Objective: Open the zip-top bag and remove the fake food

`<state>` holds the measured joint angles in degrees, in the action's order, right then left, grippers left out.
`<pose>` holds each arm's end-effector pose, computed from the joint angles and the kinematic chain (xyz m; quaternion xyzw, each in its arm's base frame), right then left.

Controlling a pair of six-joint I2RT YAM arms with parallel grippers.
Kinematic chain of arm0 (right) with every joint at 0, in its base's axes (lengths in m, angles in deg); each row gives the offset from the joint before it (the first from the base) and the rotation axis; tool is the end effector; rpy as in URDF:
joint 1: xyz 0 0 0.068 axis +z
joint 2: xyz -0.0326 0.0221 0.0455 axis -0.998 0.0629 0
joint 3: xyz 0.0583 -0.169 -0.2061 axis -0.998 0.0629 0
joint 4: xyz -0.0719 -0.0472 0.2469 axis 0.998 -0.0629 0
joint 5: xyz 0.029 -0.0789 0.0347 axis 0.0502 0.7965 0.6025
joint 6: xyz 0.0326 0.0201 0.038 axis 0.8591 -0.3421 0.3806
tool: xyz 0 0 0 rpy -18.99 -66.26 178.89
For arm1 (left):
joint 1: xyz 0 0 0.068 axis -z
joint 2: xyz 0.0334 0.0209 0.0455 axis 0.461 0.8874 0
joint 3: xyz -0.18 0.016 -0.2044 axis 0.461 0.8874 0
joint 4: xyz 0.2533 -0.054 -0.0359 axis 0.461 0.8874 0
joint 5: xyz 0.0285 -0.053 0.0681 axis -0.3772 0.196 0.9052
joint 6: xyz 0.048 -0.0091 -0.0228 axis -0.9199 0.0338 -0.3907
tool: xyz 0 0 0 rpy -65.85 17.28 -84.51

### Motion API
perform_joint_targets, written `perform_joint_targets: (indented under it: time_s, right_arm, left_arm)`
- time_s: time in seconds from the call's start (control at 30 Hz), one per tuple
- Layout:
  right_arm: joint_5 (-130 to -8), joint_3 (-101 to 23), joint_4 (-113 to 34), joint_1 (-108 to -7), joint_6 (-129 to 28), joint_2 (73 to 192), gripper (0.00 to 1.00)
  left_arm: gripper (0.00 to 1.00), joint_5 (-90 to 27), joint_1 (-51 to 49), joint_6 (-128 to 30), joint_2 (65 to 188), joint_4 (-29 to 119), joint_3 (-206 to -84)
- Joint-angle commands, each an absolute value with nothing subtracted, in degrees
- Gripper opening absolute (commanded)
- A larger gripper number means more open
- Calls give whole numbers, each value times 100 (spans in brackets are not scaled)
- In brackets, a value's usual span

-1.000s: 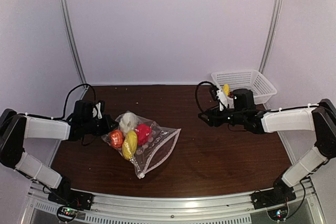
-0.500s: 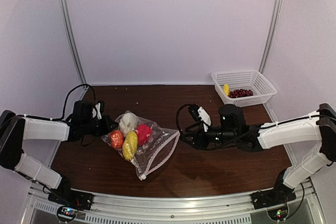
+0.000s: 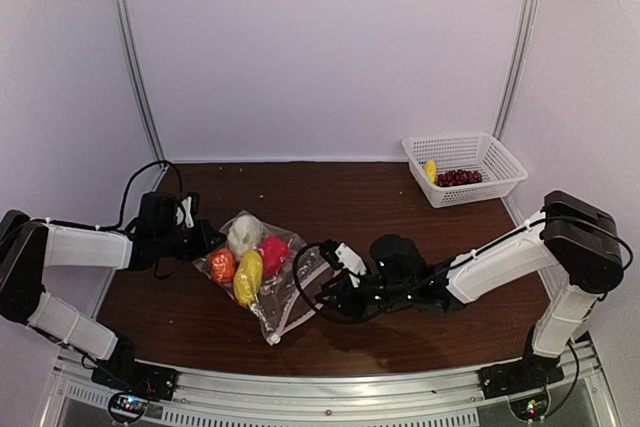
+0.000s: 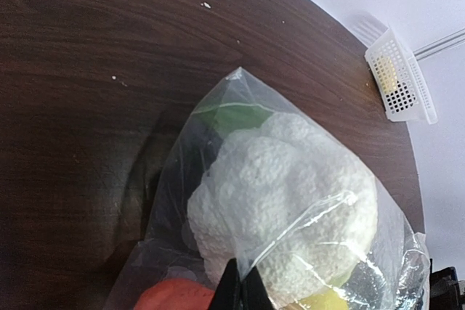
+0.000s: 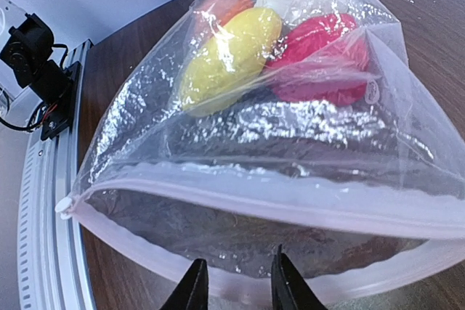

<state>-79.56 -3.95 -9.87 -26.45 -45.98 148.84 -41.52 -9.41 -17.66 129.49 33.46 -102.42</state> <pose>0.1579 0.2949 0.1527 -0.4207 0.7376 0.4072 0.3363 0.2460 -0.0917 0.1645 -0.1185 0.8722 -0.3519 0.3184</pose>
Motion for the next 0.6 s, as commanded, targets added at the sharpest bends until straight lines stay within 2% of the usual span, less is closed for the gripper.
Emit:
perform_joint_targets:
  time_s: [0.0,0.3,0.43,0.57]
  right_arm:
    - [-7635,-812,-437,-2612,-4311,15258,30]
    - [-7640,-1559,8,-2619,-3374,16234,27]
    - [-8024,-1899,299,-2672,-2899,16697,26]
    - [-8247,-1923,1103,-2856,-2130,17098,26]
  left_arm:
    - [0,-4300,-987,-1707,12969,3121,-10112]
    - [0,-4443,-987,-1654,12970,2947,-9995]
    - [0,-4468,-987,-1594,13009,2797,-9889]
    - [0,-4577,-987,-1519,13116,2616,-9834]
